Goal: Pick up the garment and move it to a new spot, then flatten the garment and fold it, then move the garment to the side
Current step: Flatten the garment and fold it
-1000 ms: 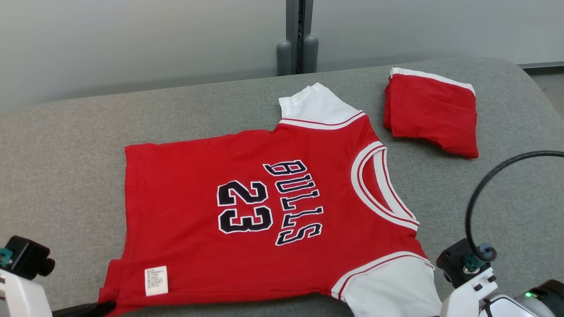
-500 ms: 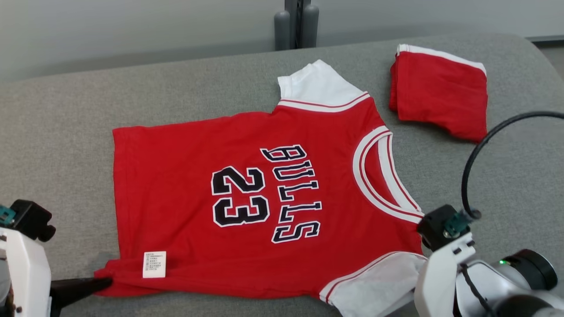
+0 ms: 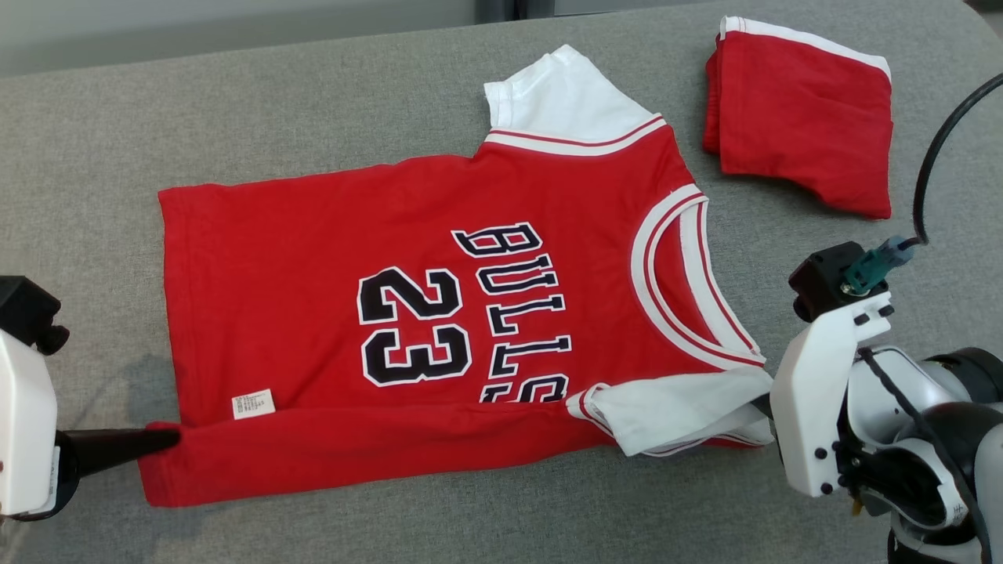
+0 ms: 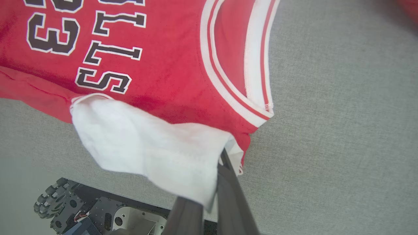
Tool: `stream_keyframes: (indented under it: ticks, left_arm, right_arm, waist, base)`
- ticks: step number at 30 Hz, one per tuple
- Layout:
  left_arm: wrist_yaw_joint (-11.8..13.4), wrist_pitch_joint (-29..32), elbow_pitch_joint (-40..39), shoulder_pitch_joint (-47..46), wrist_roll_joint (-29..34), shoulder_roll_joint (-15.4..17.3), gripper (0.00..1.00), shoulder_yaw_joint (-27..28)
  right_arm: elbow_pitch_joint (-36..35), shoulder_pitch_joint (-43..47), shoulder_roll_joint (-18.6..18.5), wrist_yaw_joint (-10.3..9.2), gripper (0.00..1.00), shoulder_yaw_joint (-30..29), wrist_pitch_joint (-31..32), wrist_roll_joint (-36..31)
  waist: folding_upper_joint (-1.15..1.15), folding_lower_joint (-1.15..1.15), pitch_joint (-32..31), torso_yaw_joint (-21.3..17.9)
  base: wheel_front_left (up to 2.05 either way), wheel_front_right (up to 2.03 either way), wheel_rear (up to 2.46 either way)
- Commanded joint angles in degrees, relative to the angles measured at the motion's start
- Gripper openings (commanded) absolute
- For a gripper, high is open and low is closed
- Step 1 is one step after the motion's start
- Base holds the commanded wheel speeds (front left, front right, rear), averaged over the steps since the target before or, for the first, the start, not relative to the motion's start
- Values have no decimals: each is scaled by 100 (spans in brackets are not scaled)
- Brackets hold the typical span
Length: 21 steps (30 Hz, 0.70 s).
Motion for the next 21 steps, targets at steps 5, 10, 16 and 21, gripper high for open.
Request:
stream_keyframes:
  ticks: [5,10,16,21]
  left_arm:
    - [-3,103,-29,-103,-3,-26,0,300]
    - [-3,129,-63,-82,58,-54,0,512]
    - [-3,211,-3,-25,118,-197,0,779]
    - [-3,311,24,17,195,-259,0,995]
  right_arm:
    - [316,-405,-12,-1,0,-213,-134,139]
    - [479,-661,-11,-1,0,-315,-182,139]
    - [744,-977,-12,-1,0,-327,-134,-91]
    - [928,-1237,-13,-1,0,-334,-216,-238]
  waist:
    - [0,0,138,46]
    - [0,0,256,108]
    - [0,0,409,201]
    - [0,0,532,235]
  base:
    - [0,0,0]
    - [0,0,0]
    - [0,0,0]
    - [0,0,0]
